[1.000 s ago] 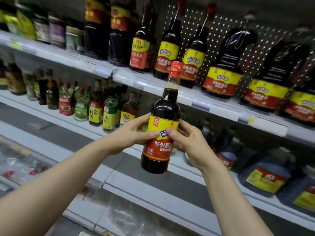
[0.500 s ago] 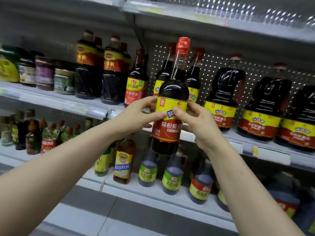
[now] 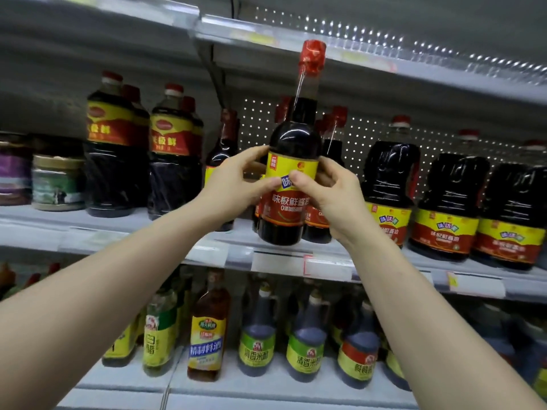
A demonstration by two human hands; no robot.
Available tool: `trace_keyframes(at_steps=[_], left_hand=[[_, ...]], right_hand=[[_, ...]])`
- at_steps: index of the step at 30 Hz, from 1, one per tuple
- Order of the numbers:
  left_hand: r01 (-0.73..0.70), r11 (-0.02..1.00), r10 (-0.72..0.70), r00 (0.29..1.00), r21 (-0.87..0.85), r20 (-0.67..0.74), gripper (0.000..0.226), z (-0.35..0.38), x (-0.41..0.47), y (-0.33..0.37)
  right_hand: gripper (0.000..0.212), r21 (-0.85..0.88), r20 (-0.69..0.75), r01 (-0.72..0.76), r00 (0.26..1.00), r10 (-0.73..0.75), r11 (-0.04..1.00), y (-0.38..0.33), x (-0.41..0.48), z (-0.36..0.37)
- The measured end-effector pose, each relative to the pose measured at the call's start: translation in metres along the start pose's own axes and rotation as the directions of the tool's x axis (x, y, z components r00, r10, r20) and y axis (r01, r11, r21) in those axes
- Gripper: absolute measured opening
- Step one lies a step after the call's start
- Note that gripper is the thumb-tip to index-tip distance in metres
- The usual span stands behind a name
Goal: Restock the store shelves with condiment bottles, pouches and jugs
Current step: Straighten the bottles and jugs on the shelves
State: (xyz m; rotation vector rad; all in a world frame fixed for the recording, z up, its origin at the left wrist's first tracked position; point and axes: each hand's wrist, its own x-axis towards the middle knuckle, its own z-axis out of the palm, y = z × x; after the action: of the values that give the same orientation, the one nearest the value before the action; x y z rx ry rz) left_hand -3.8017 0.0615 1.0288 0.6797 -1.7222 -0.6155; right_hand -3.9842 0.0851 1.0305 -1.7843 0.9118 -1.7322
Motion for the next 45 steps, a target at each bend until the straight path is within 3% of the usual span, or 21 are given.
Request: trace_keyframes(at_steps=[8, 22, 24, 29, 32, 36, 45], left_hand=[[0.017, 1.000, -0.016, 0.999, -0.023, 0.049, 0.064, -0.004, 0.019, -0.034], [0.078, 0.995, -0.071, 0.991, -0.062, 0.112, 0.066, -0.004, 0.030, -0.063], [0.054, 0.998, -0.050, 0.991, -0.032, 0.123, 0.072, -0.003, 0.028, -0.068], [-0.050, 0.973, 0.007, 0.982, 0.227, 0.189, 0.111, 0.005, 0.013, -0.079], [-0.073, 0.967, 0.032, 0.985, 0.246, 0.168, 0.110, 0.009, 0.009, -0.083], [-0.073, 0.961, 0.028, 0.986, 0.267, 0.167, 0.110, 0.009, 0.015, -0.084], [-0.052, 0.956, 0.010, 0.989, 0.288, 0.145, 0.110, 0.010, 0.025, -0.090]], right_hand=[[0.037, -0.041, -0.057, 0.020, 0.998, -0.022, 0.999, 0.028, 0.016, 0.012], [0.028, -0.038, -0.067, -0.111, 0.992, 0.109, 0.993, 0.046, 0.034, 0.025], [0.031, -0.046, -0.068, -0.116, 0.991, 0.113, 0.992, 0.046, 0.034, 0.024], [0.045, -0.105, -0.106, -0.109, 0.990, 0.098, 0.988, 0.048, 0.025, 0.024], [0.047, -0.210, -0.088, -0.085, 0.994, 0.068, 0.974, 0.060, 0.009, 0.026], [0.034, -0.277, -0.093, -0.062, 0.995, 0.037, 0.959, 0.064, 0.008, 0.029], [0.047, -0.267, -0.106, -0.131, 0.989, 0.106, 0.955, 0.064, 0.021, 0.032]])
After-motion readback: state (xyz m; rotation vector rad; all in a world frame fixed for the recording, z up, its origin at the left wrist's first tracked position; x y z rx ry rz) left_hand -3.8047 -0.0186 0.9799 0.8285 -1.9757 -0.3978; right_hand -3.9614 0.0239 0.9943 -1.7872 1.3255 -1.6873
